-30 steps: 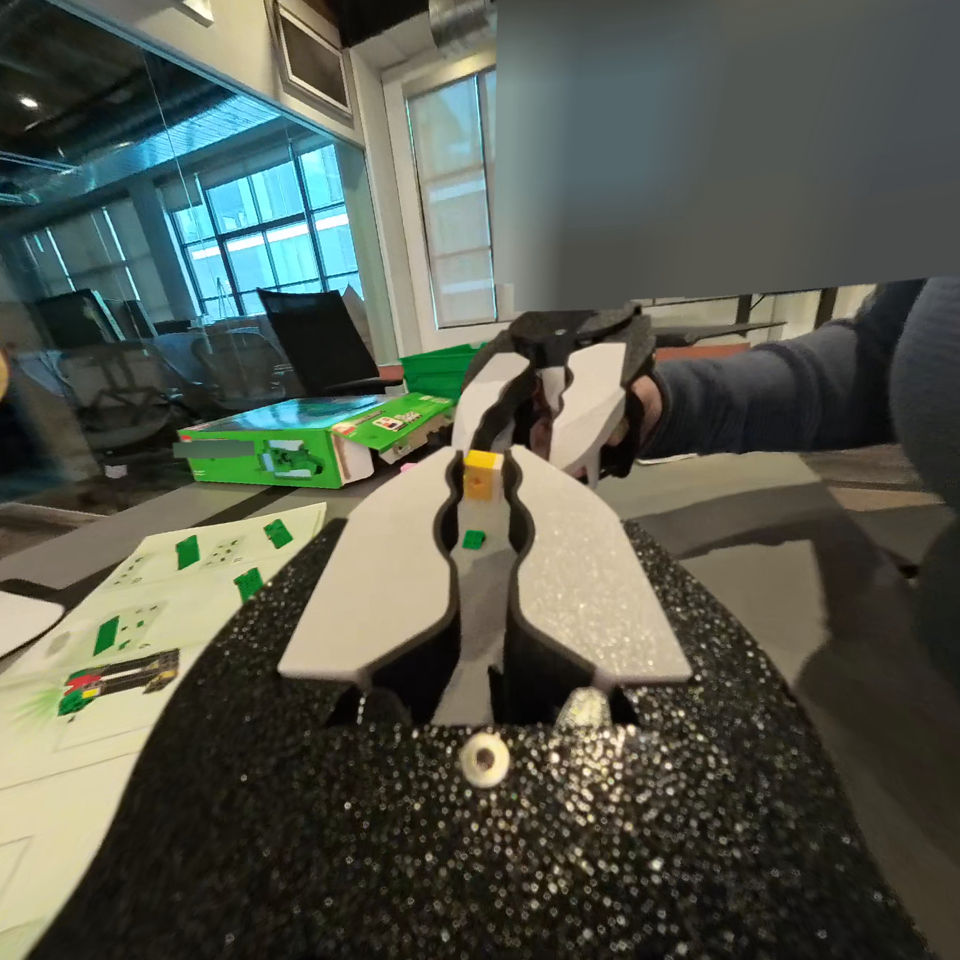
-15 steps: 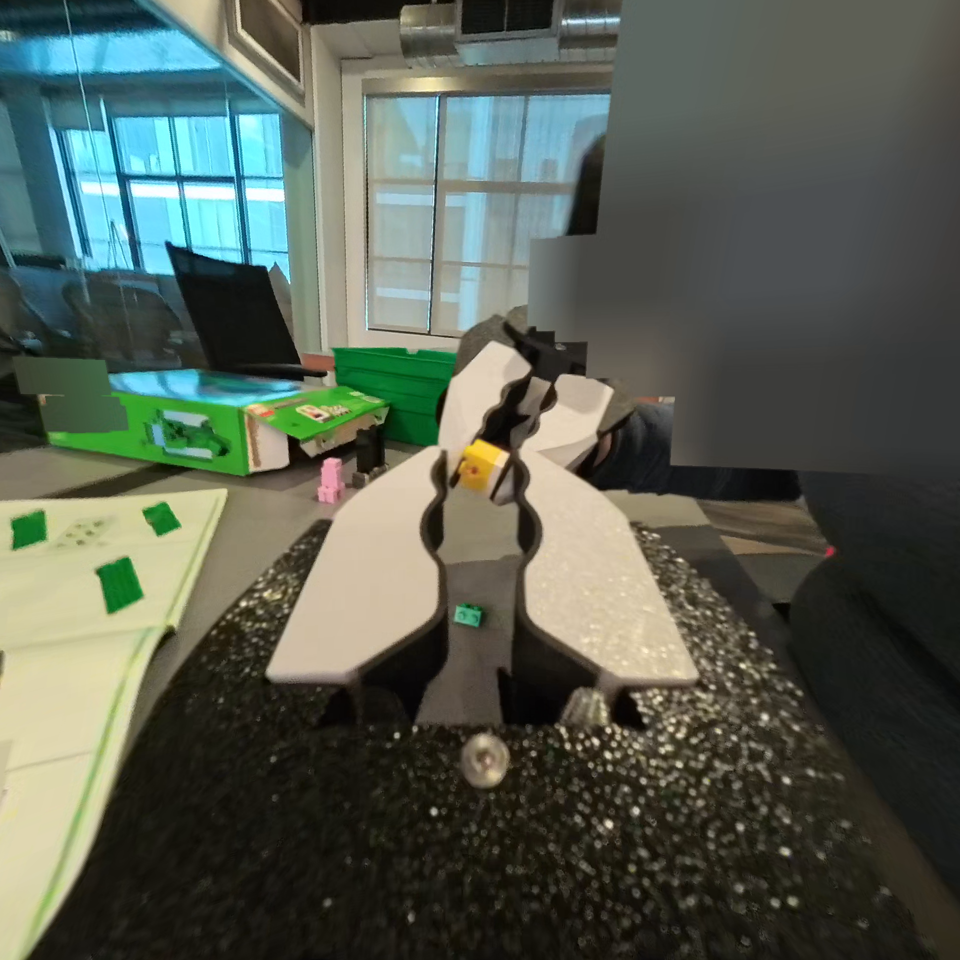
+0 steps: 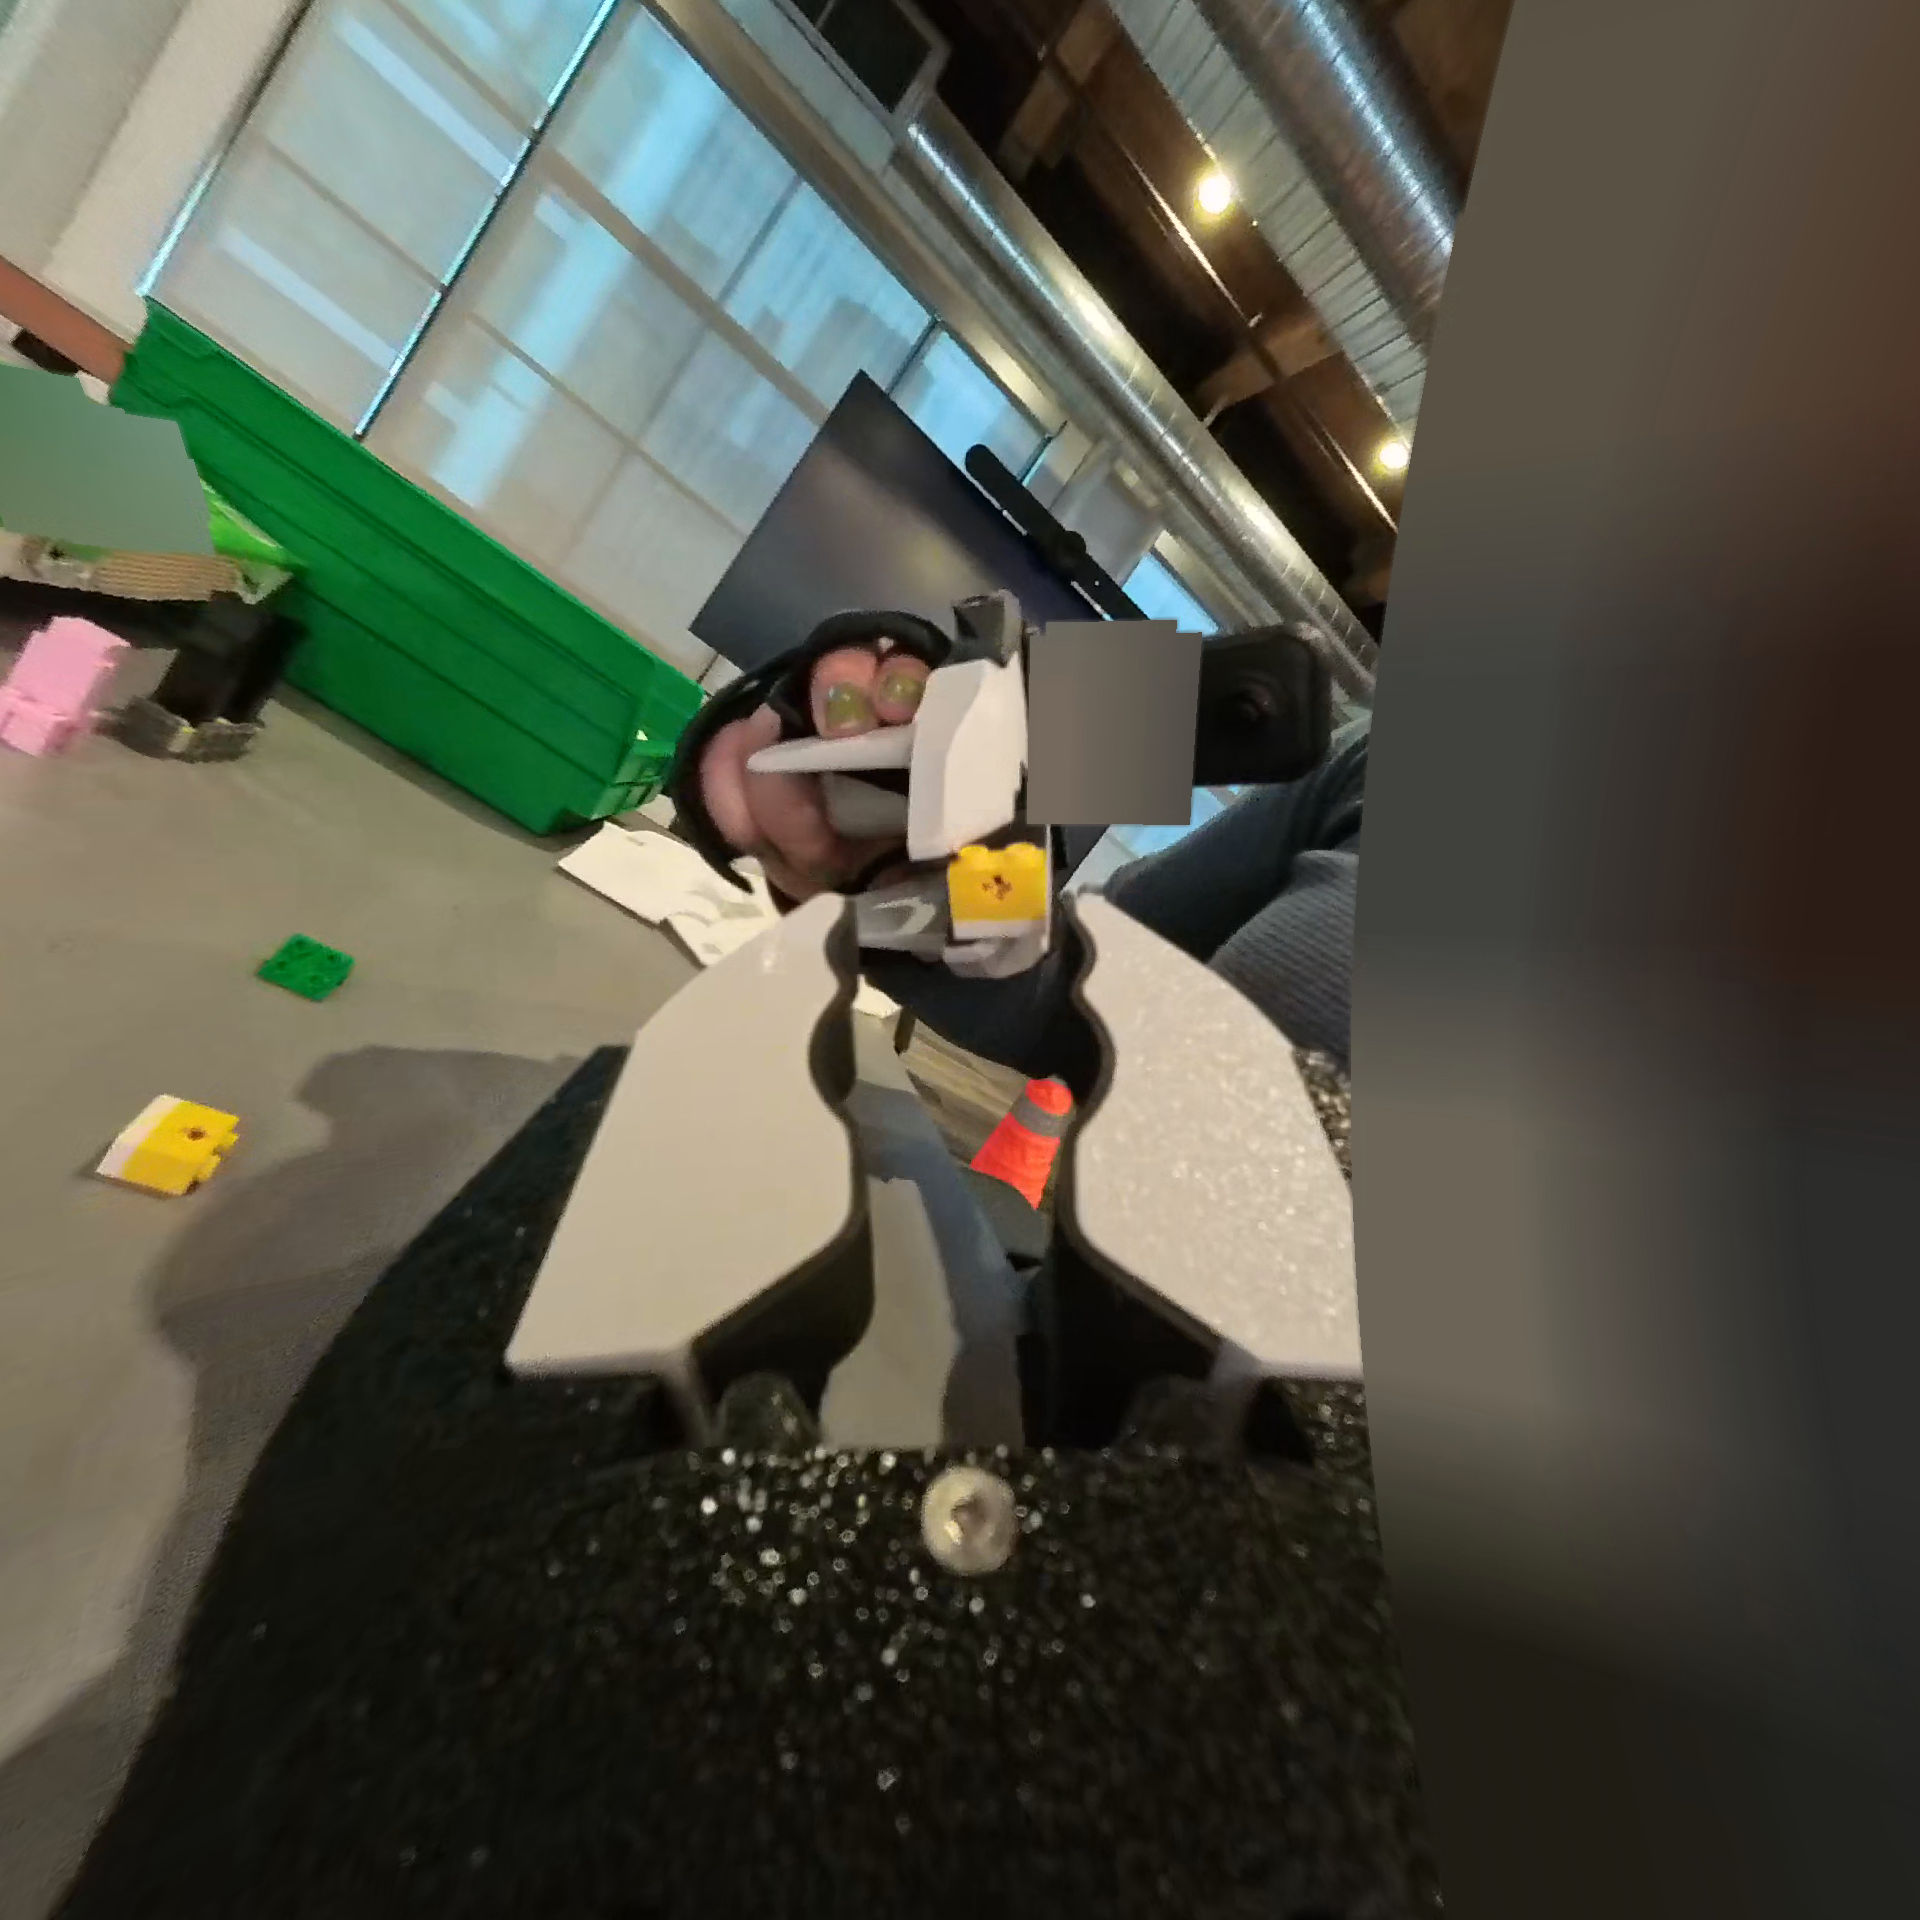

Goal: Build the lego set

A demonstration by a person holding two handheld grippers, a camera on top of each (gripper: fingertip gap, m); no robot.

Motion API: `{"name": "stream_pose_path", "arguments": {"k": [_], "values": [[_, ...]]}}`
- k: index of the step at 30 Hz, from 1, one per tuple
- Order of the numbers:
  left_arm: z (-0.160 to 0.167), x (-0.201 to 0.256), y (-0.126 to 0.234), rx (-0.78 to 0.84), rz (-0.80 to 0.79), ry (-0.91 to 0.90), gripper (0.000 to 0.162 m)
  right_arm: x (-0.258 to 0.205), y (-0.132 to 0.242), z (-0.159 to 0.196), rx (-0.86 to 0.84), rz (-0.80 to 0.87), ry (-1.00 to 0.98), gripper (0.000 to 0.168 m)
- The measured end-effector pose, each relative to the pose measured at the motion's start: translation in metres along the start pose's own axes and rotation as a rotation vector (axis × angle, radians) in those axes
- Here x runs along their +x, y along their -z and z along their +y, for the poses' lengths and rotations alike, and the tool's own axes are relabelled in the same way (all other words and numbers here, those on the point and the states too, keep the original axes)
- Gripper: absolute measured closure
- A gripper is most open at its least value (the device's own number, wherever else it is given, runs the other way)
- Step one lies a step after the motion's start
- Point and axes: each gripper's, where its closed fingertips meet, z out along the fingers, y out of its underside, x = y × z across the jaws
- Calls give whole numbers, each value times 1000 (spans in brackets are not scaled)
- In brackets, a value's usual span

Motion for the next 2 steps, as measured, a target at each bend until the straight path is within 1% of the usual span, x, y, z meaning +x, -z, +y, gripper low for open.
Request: {"name": "stream_pose_path", "arguments": {"k": [1,2], "values": [[2,0,-1,-14,0,-3,130,1,0,0,1,4,5,155],[4,0,-2,-25,3,-5,131,0,0,0,0,4,10,155]]}}
